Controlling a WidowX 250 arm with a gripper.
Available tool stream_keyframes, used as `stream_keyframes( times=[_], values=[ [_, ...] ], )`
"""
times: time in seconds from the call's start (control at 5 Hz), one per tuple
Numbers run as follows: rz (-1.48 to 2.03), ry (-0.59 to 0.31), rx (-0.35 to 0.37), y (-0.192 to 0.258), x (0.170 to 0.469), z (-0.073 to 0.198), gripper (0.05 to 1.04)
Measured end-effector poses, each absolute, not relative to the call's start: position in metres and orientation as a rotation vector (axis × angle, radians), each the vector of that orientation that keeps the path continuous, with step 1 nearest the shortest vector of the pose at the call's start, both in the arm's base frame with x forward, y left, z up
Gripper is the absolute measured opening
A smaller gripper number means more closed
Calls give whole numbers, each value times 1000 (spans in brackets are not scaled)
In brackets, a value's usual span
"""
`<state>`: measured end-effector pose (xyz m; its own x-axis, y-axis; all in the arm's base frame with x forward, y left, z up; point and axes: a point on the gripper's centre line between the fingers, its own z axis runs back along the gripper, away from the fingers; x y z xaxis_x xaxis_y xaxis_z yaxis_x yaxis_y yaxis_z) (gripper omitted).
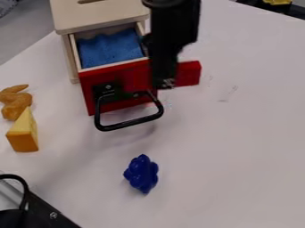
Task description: Put the red object inside the drawer
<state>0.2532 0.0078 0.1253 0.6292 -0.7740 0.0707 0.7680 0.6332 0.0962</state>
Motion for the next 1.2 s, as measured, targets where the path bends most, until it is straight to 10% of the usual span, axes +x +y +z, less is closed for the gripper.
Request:
stream_keyframes(
  times=[1.2],
  values=[
    [-1016,-52,140,101,279,129,307]
  ],
)
